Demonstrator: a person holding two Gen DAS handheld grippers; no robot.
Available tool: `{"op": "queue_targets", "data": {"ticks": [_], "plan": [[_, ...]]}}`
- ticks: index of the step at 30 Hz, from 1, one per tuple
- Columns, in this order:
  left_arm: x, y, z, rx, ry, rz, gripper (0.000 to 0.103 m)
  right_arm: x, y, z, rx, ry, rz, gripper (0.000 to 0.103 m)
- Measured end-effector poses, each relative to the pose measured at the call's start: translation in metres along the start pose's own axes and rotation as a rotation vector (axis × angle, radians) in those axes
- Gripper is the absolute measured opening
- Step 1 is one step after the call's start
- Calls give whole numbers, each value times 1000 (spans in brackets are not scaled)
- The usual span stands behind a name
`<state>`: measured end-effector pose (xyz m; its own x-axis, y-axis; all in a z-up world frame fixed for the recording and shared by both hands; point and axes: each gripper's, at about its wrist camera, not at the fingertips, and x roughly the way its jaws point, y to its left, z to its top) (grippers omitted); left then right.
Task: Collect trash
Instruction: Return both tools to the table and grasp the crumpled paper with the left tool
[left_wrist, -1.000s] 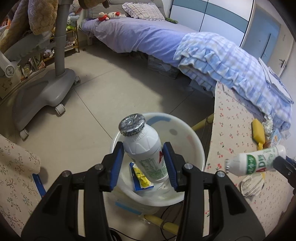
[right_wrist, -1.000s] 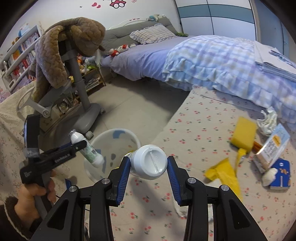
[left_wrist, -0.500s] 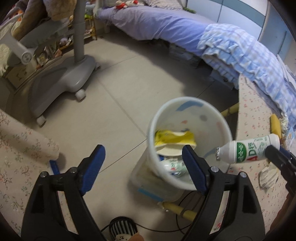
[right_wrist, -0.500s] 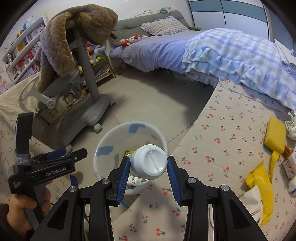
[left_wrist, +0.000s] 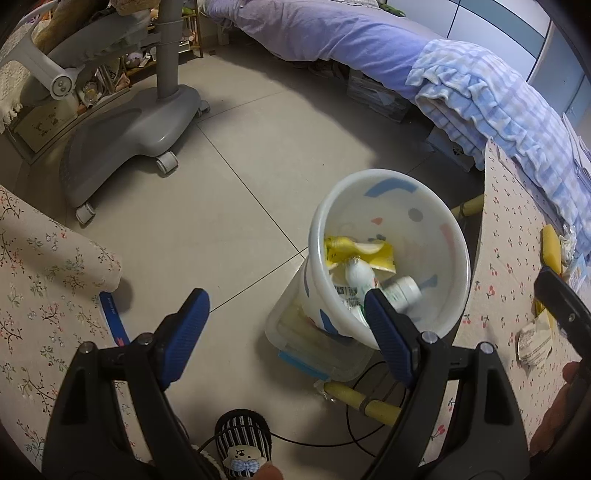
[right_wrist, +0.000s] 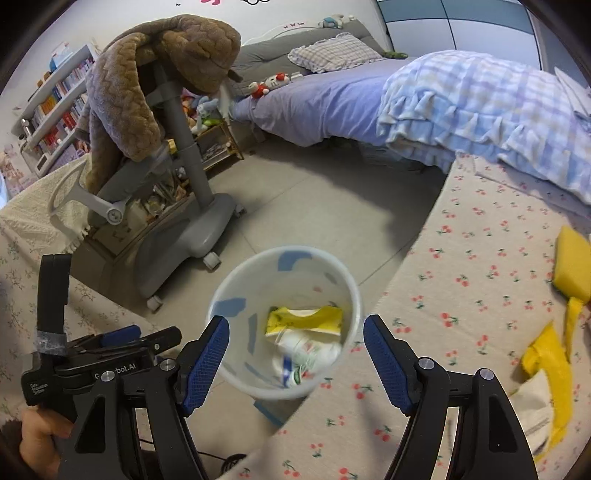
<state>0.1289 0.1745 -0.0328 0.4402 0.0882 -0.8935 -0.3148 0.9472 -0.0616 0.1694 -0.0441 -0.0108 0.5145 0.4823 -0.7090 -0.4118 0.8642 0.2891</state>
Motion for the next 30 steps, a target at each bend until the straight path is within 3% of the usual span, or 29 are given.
{"op": "queue_targets", "data": {"ticks": [9,15,21,30], "plan": [[-5,-16,-6,35,-1,-20,87,-36,-28,-11,-8,-22,-131,80],[-9,-40,-12,87,-6,-42,94,-70,-57,-23,-3,-40,-220,86],[-18,-75,-23,163,-24,-68,98,-106,-97,-36,80,-73,-288,96],[-24,-136,-42,295,-30,-101,99,-155,-165,-64,207,-87,-401,103]]}}
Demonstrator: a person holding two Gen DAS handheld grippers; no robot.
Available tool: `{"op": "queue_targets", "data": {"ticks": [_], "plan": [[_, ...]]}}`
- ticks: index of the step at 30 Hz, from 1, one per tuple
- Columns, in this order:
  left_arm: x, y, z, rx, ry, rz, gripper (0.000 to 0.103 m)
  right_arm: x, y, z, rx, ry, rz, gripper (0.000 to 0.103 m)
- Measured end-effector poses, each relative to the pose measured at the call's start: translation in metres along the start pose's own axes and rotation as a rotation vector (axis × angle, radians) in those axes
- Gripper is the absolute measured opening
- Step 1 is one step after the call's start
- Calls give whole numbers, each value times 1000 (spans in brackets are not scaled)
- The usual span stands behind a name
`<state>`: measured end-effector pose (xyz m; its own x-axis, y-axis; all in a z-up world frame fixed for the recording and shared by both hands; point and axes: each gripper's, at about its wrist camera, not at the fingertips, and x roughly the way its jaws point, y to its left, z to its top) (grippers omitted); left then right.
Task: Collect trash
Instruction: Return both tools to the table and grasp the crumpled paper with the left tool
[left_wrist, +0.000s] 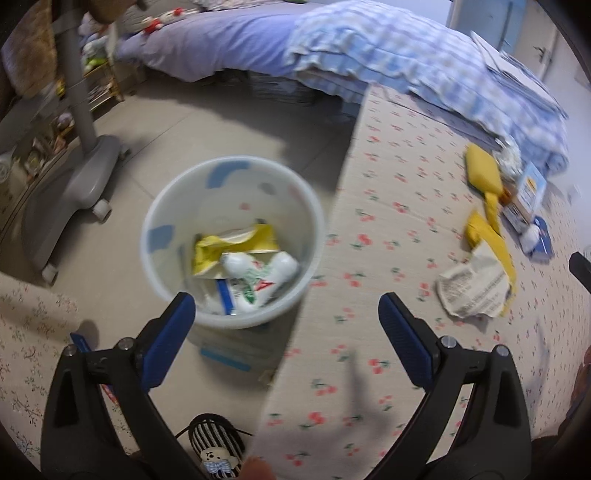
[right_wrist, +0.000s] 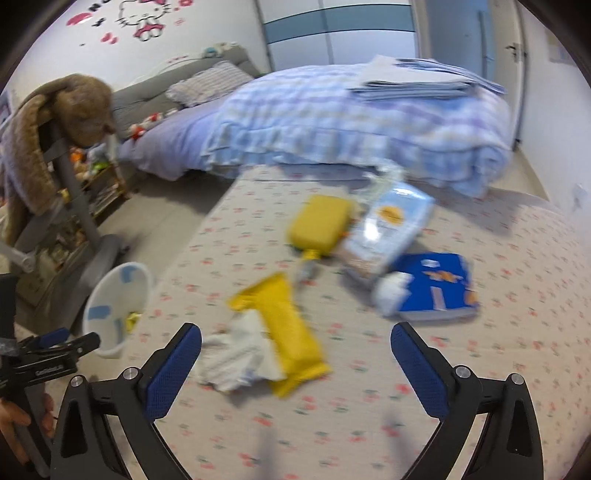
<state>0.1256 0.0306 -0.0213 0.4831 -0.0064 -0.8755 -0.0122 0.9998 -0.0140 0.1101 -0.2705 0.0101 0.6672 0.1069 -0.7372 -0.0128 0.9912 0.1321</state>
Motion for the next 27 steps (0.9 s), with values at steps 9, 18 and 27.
{"op": "queue_targets", "data": {"ticks": [9,18,27], "plan": [[9,-54,0,60,33,-81,99,-21,-72,-17,59,11,-82,103],[15,-99,-1,84,48,-250,99,-24,-116,-31,111,47,-120,103],[36,-145,-7,245,68,-294,77,-18,-128,-32,131,71,-127,103]]}}
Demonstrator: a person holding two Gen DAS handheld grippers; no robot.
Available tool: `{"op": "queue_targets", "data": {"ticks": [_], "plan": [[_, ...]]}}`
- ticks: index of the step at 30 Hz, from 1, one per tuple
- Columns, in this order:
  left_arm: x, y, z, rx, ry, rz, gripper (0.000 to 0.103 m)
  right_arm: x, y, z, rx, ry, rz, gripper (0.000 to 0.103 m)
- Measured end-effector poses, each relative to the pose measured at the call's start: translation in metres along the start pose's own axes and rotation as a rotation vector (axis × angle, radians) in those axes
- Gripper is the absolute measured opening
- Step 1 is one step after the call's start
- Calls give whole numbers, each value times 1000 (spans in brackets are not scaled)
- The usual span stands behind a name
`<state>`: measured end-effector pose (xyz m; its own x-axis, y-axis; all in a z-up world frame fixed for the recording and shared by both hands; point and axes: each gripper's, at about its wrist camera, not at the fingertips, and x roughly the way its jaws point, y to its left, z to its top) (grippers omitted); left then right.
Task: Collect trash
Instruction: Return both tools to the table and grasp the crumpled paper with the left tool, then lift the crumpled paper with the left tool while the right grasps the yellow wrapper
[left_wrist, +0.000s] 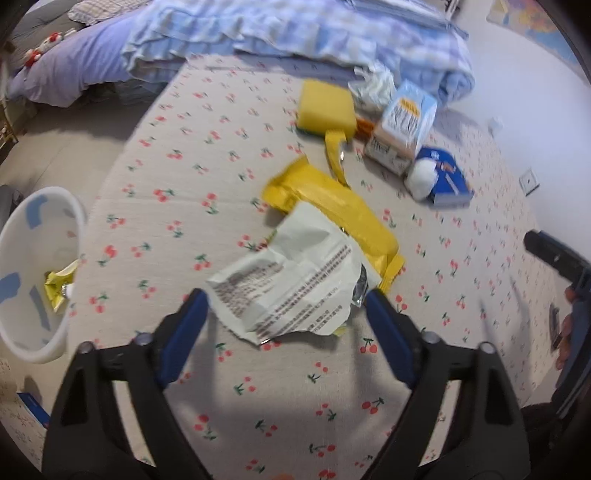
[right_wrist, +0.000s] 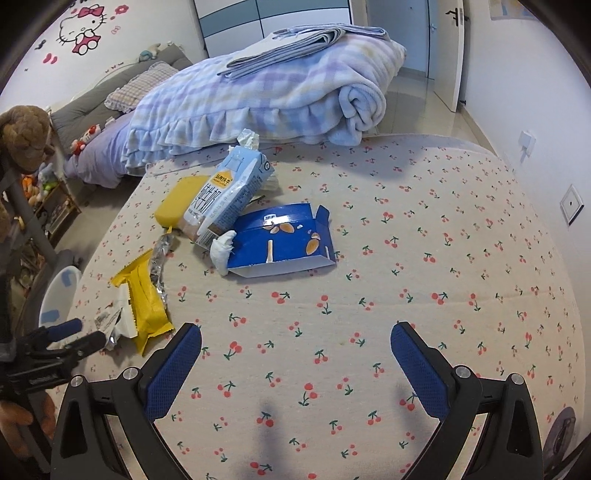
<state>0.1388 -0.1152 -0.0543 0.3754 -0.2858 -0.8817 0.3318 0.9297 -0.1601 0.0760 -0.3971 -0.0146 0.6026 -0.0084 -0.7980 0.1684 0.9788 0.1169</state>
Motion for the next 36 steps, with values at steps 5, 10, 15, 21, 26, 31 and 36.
{"op": "queue_targets", "data": {"ticks": [5,10,15,21,26,31,36], "plan": [[3,-1,0,5,0,9,58,3,1,1,-5,11,7,103],[-2,6,4,-16,-14,-8,1,7,6,3,-14,21,9,103],[-10,17,4,-67,-20,-29,1,11,16,6,-30,27,16,103],[-24,30,5,-89,-52,-28,0,17,35,11,-53,36,40,103],[-34,39,7,-84,-82,-60,1,26,53,15,-75,50,52,103],[-28,24,7,0,-97,-31,80,34,63,17,-86,64,64,103],[-11,1,9,114,-74,-17,80,37,51,14,-64,77,47,103]]}}
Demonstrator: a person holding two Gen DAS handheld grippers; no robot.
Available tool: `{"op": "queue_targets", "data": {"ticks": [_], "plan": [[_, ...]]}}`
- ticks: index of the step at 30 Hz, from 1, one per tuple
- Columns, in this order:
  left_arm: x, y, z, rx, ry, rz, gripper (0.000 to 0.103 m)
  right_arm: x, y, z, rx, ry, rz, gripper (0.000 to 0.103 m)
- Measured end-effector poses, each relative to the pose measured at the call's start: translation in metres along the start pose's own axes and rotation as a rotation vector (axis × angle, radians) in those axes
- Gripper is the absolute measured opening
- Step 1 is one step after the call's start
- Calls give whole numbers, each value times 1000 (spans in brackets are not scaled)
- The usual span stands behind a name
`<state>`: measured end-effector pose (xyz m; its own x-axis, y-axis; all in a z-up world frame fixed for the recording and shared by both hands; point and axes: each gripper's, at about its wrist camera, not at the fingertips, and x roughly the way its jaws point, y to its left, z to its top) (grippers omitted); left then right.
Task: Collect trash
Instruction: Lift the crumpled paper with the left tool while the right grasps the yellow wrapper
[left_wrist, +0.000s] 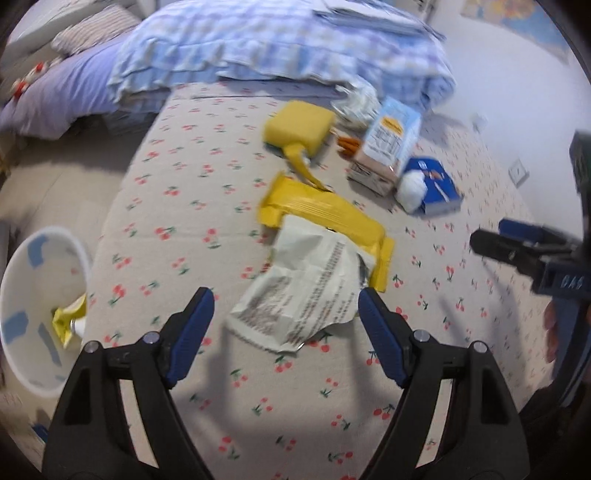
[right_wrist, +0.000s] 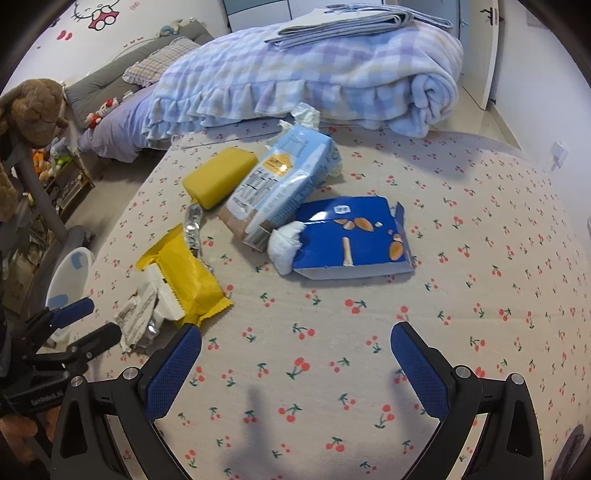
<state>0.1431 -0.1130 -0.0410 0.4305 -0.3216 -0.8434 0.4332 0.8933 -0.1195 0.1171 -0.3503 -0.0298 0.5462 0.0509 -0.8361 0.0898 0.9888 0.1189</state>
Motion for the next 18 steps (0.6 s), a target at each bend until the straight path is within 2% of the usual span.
{"op": "queue_targets", "data": {"ticks": [2,4,5,6,11,12,18], "plan": [[11,-7,0,34,19,9,78,0,-9,-3,19,6,-11,103],[24,-9,-2,52,48,28,60,0,-16,-4,33,12,-18,103],[25,-9,-2,57,43,48,56,0,-20,-5,41,14,-23,103],[25,-9,-2,64,27,61,47,0,-24,-5,50,15,-27,103],[19,2,3,12,22,24,22,1,-24,-4,55,22,-20,103],[15,5,4,-6,10,14,13,2,-22,-4,49,22,-19,103],[-8,25,2,-93,-29,30,11,7,8,7,-11,17,8,103]]}}
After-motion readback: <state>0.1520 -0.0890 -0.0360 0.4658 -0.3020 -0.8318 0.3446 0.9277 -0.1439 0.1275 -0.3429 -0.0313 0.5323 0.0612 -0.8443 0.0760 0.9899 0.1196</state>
